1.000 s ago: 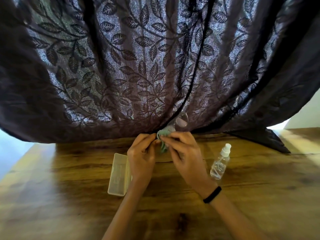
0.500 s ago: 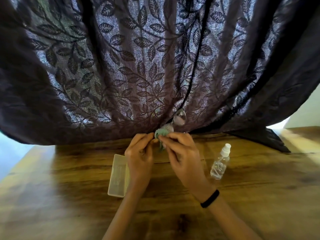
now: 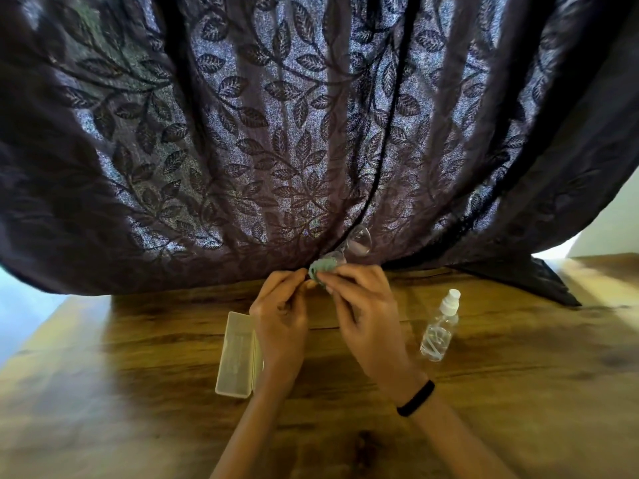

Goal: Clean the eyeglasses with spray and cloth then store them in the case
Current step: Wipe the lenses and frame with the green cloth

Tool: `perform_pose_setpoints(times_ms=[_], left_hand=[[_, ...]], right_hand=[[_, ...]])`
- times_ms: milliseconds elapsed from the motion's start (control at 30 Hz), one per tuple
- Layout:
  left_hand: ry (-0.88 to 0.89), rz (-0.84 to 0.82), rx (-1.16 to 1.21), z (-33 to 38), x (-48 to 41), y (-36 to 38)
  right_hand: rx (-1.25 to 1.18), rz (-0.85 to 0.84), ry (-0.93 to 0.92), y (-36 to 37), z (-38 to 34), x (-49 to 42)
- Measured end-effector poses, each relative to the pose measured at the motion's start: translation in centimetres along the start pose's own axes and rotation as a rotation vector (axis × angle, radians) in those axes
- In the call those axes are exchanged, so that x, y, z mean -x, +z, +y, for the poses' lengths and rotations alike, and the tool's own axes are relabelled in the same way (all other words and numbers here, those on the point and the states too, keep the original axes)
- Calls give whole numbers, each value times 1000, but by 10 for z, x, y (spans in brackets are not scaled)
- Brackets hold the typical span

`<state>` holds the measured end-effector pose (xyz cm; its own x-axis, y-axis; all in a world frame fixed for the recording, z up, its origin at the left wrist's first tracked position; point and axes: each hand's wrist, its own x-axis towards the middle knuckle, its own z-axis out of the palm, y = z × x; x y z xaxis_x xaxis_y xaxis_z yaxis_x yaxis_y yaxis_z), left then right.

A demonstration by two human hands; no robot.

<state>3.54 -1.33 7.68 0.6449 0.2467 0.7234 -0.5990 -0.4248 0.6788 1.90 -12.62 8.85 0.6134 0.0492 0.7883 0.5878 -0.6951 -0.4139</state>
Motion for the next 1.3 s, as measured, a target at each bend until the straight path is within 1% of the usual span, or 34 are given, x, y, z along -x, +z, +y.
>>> perform_pose_setpoints(times_ms=[100, 200, 267, 367, 400, 500, 600, 733, 800, 867, 933, 1067, 1167, 1300], left_hand=[[11, 15, 18, -5, 2, 1], [8, -25, 53, -10, 4, -2], [0, -40, 91, -16, 7, -4], [-13, -60, 134, -19, 11, -8], [-10, -69, 143, -18, 11, -8], [-2, -75, 200, -15, 13, -7], [-15, -62, 258, -14, 13, -6], [-54, -7, 323, -16, 11, -5], [-51, -8, 335, -18, 10, -6], [-49, -32, 330, -19, 9, -7], [-40, -46, 317, -20, 8, -8], [-35, -67, 329, -19, 10, -6], [-29, -69, 328, -20, 10, -5], [-33, -27, 296, -22, 5, -4]], right_hand=[[-31, -14, -24, -3, 6, 8], [-32, -20, 20, -10, 21, 9], [-23, 30, 91, -16, 33, 3], [-60, 150, 184, -27, 52, -18], [-80, 156, 210, -30, 57, -26], [-126, 73, 272, -29, 63, -42], [-102, 32, 226, -24, 58, -40], [-51, 34, 82, -18, 45, -23], [-27, 26, 24, -17, 43, -15], [-9, 55, 34, -19, 47, -13], [7, 86, 83, -23, 53, -18], [-20, 66, 168, -29, 57, -36], [-33, 53, 139, -28, 50, -43], [-32, 7, 38, -20, 34, -31]])
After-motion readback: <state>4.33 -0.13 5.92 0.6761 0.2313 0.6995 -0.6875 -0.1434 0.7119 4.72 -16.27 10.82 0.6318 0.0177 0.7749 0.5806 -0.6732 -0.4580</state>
